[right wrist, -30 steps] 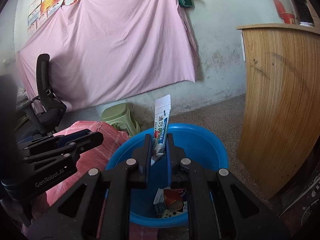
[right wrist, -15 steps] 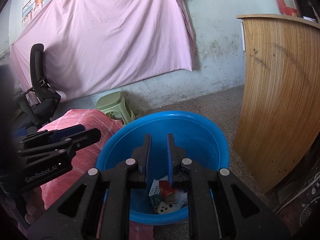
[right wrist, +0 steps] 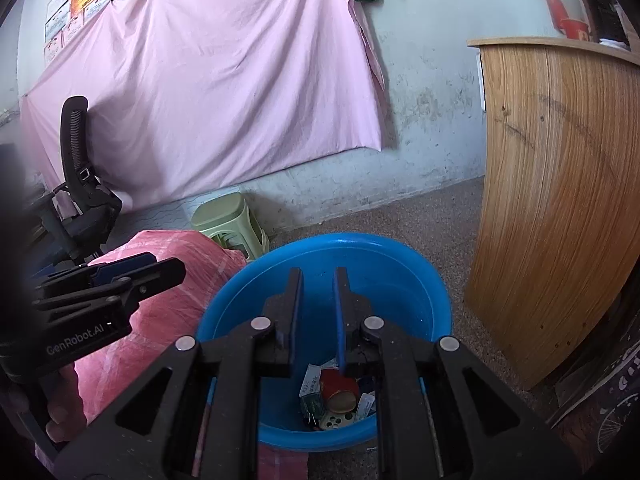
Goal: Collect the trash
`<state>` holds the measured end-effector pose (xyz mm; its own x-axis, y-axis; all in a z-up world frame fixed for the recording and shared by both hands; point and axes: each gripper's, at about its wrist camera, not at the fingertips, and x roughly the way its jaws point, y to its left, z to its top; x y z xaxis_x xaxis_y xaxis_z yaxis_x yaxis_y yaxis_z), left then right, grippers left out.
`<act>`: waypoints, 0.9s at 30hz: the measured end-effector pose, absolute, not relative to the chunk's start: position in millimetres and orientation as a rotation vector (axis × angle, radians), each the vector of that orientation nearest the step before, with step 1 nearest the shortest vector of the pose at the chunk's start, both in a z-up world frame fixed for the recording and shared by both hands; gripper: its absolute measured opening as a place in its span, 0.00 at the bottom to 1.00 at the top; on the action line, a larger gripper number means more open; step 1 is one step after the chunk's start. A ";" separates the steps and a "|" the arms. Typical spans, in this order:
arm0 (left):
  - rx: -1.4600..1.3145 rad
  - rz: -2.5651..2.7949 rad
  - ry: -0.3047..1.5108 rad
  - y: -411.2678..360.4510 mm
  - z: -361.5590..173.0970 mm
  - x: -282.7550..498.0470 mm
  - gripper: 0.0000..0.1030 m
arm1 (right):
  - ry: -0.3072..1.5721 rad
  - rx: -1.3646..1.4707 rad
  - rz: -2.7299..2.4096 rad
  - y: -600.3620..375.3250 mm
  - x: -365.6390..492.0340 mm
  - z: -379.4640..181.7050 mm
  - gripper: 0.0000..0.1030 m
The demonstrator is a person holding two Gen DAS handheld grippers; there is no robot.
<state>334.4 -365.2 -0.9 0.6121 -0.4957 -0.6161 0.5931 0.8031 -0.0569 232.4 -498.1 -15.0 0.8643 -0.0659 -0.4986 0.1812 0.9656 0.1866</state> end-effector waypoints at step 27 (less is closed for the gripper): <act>0.143 -0.557 0.634 -349.0 7.6 323.5 0.70 | 0.461 0.259 -0.156 -501.9 216.7 -0.1 0.64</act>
